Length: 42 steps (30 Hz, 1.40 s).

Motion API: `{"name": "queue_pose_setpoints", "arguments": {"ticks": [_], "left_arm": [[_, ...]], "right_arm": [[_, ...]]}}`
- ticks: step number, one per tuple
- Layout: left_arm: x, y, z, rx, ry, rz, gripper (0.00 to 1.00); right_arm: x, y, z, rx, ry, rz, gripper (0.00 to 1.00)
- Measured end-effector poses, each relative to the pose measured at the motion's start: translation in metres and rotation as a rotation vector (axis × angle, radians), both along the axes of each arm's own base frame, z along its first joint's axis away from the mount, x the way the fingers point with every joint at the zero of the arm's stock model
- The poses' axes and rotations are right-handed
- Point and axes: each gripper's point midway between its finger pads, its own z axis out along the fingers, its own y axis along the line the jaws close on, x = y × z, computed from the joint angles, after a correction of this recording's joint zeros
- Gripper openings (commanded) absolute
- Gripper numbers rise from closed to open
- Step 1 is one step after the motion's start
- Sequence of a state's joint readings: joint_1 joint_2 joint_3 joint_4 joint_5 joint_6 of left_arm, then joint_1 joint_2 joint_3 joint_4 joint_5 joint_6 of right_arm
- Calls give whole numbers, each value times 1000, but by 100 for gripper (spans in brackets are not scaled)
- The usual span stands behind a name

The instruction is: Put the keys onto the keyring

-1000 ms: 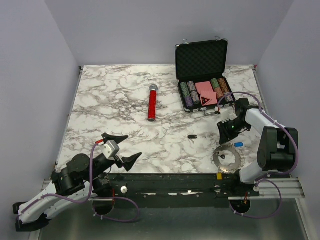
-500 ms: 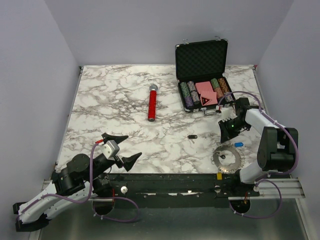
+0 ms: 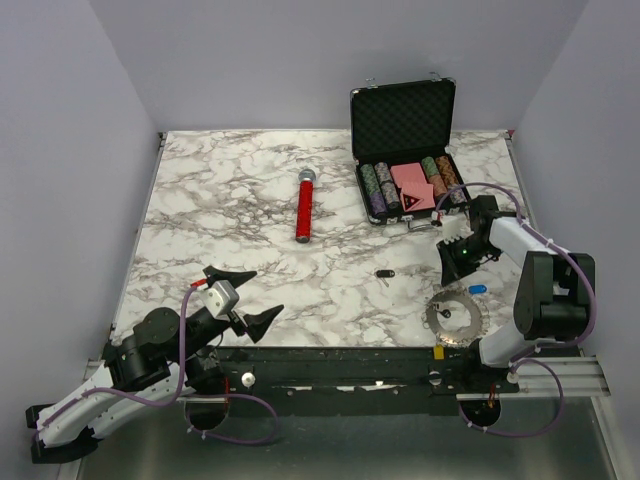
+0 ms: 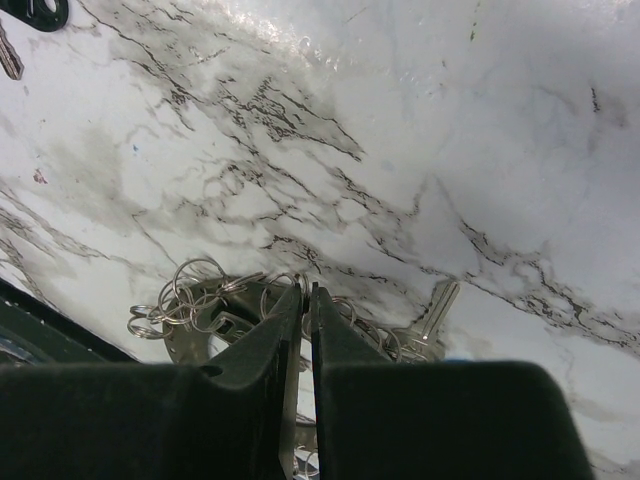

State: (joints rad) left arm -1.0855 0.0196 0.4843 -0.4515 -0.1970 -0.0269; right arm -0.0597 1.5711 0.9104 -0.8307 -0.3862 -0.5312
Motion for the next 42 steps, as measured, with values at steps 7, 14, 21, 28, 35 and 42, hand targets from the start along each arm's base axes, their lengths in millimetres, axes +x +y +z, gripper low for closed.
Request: {"name": "queue_pose_setpoints", "arguments": {"ticks": [7, 14, 21, 28, 35, 42], "left_arm": [[0, 0, 0, 0, 0, 0, 99], [0, 0, 0, 0, 0, 2, 99], [1, 1, 0, 0, 0, 5, 99], [1, 1, 0, 0, 0, 6, 99], [1, 1, 0, 0, -1, 8, 99], [2, 1, 0, 0, -1, 10, 99]], "right_arm": [[-1, -1, -2, -4, 9, 0, 17], [-1, -1, -3, -3, 13, 0, 17], [-3, -1, -4, -3, 19, 10, 5], [-5, 1, -3, 10, 29, 22, 0], [11, 8, 31, 51, -99, 50, 0], [27, 17, 85, 87, -318, 91, 0]]}}
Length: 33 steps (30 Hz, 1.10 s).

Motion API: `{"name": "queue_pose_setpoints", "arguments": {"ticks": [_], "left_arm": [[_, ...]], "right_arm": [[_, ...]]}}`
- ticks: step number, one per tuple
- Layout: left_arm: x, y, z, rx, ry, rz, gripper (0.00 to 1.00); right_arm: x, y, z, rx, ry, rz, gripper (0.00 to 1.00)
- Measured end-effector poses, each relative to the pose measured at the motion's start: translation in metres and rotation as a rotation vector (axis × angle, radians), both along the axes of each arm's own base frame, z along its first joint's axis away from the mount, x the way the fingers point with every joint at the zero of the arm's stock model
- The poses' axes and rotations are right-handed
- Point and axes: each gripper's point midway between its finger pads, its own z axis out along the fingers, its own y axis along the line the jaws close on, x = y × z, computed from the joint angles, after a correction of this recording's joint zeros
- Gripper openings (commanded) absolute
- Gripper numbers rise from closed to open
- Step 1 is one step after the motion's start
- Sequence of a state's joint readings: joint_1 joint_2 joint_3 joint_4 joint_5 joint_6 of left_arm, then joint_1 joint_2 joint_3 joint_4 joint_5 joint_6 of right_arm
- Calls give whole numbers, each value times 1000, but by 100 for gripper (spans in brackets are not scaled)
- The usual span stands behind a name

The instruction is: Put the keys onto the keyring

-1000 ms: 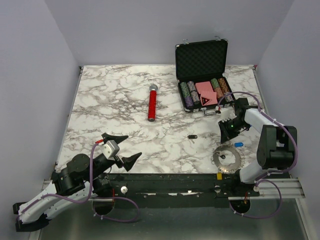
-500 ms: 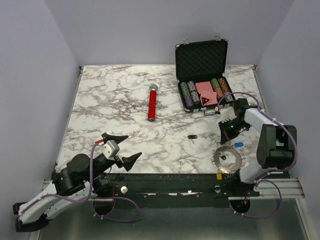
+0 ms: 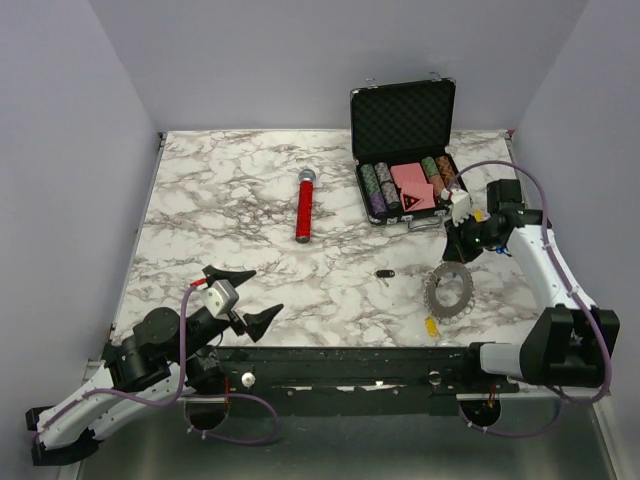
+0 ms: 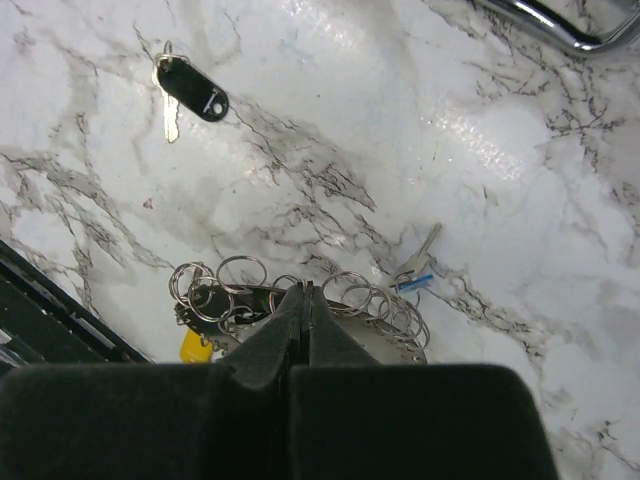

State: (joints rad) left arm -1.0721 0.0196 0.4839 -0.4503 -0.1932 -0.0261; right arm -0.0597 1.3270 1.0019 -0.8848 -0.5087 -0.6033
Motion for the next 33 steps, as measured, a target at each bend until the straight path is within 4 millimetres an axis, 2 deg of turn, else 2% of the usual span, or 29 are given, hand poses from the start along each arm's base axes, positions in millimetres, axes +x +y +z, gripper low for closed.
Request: {"name": "queue_pose_setpoints", "arguments": {"ticks": [7, 14, 15, 16, 20, 22, 33], "left_arm": [[-3, -4, 8, -38, -9, -26, 99], [-10, -15, 25, -126, 5, -81, 99], [-11, -19, 25, -127, 17, -95, 99], [-11, -25, 24, -123, 33, -108, 97], [-14, -47, 20, -84, 91, -175, 90], [-15, -61, 21, -70, 111, -214, 87], [-18, -147, 46, -77, 123, -450, 79]], "right_arm": [[-3, 3, 44, 3, -172, 17, 0], [-11, 9, 107, 12, -375, 49, 1], [-13, 13, 126, 26, -430, 65, 1], [-13, 13, 129, 28, -436, 67, 0], [-29, 32, 167, 113, -525, 148, 0], [-40, 44, 175, 171, -535, 201, 0], [-94, 85, 180, 433, -449, 410, 0]]}}
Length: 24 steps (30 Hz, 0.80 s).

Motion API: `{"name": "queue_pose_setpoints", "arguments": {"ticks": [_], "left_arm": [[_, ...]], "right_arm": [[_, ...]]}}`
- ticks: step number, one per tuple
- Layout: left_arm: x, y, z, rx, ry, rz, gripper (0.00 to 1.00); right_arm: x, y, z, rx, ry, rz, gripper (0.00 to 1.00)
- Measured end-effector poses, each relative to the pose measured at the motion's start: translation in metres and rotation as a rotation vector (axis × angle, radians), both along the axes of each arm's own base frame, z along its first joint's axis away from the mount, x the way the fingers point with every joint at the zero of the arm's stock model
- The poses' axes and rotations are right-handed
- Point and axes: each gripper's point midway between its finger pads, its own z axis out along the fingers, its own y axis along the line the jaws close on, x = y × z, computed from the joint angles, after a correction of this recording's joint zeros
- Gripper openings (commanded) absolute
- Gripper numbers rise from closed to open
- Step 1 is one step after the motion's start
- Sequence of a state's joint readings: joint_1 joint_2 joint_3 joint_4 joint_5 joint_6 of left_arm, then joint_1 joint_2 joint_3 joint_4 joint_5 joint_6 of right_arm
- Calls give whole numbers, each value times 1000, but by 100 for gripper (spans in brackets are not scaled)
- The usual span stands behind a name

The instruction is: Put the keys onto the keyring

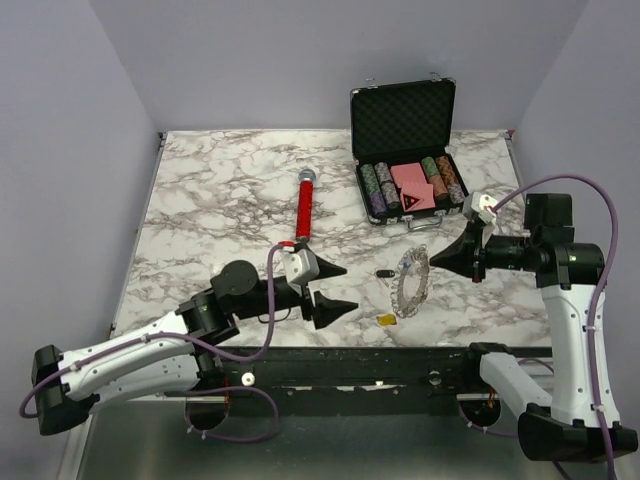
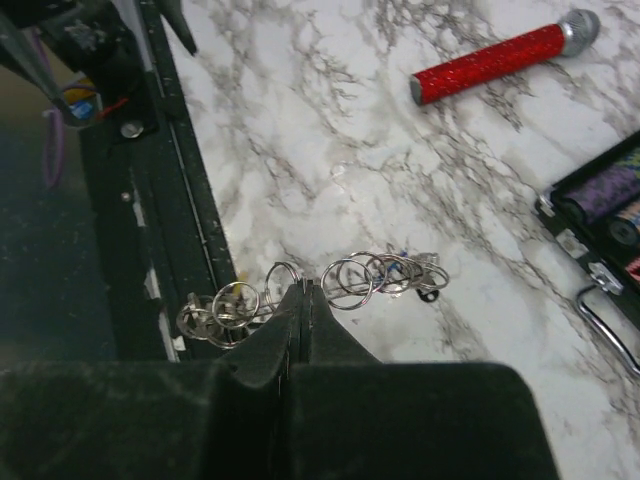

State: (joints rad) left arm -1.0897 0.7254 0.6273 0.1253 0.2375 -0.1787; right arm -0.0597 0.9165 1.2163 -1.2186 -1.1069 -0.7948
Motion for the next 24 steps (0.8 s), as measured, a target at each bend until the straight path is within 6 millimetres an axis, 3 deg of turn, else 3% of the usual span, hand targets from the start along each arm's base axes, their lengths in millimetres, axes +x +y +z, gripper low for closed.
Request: {"name": "queue_pose_setpoints", "arguments": {"ticks": [5, 13, 24], "left_arm": [[4, -26, 3, -30, -11, -36, 74], [8, -66, 23, -87, -3, -93, 72], [10, -112, 8, -70, 45, -148, 73]], "right_arm": [[-19, 10, -10, 62, 16, 96, 0], [-28, 15, -14, 102, 10, 148, 0], [-33, 18, -13, 130, 5, 166, 0]]}}
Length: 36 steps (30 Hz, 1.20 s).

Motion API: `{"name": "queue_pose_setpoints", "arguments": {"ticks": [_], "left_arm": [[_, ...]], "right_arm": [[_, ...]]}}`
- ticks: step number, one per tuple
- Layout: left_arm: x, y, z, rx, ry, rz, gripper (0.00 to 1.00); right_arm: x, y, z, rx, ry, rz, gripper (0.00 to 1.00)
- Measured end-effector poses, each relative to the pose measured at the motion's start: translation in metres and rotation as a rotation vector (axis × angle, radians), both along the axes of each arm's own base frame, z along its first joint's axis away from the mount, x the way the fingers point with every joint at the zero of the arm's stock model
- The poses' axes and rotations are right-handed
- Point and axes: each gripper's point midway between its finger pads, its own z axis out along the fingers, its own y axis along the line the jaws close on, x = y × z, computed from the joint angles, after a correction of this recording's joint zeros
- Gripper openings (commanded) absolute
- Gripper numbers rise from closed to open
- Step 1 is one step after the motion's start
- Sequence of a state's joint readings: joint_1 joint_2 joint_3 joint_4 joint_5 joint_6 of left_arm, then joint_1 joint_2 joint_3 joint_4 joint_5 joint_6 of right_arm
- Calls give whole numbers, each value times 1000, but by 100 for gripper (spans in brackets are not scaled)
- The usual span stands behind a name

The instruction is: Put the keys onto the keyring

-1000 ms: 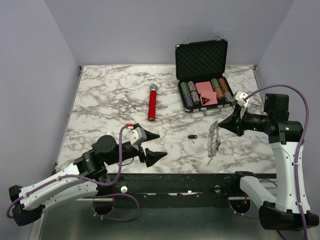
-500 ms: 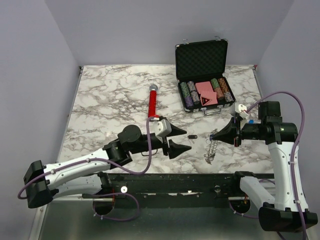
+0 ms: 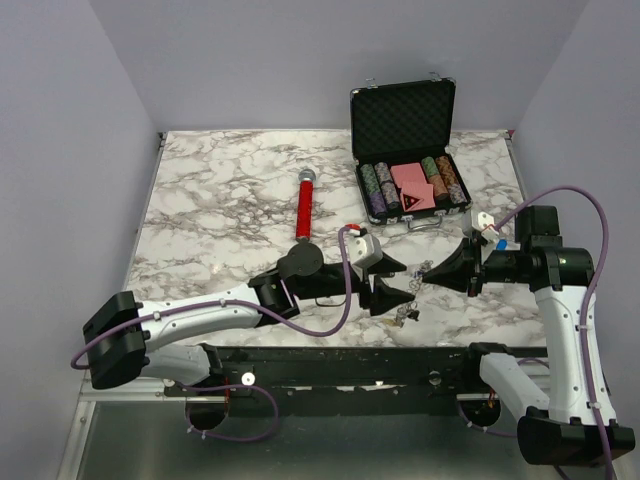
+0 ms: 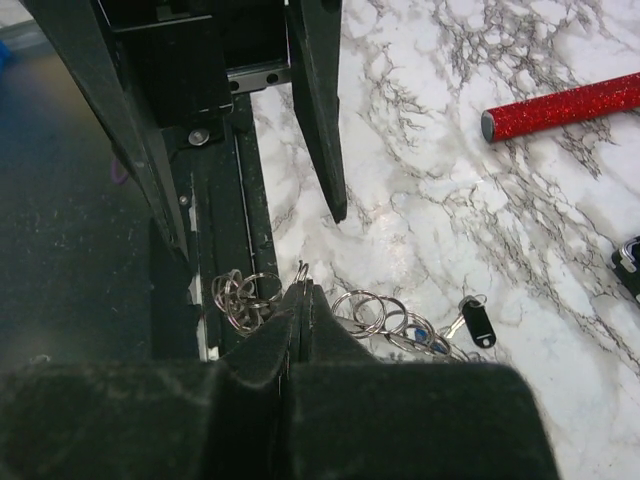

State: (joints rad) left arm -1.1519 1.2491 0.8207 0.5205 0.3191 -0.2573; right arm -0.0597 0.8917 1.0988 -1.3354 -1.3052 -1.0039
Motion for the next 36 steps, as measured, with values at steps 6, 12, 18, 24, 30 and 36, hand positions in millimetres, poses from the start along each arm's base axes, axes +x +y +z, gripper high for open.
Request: {"name": "queue_pose_setpoints", "arguments": {"ticks": [6, 12, 18, 24, 30, 36], "left_arm": [[-2, -9, -8, 4, 19, -29, 73], [-9, -15, -10, -10, 49, -78, 78], [0, -9, -3, -92, 142, -127, 99], [12, -1, -2, -146, 265, -182, 98], [-2, 1, -1, -139, 310, -262, 90], [-6, 1, -8, -111, 326, -281, 87]], "right_arm": [[-1, 0, 0, 3, 1, 0, 0], [-2, 1, 0, 6, 4, 0, 0], [-2, 1, 1, 7, 6, 0, 0], [-3, 1, 1, 8, 10, -1, 0], [-3, 1, 1, 8, 11, -2, 0], [-3, 1, 1, 8, 12, -2, 0]]}}
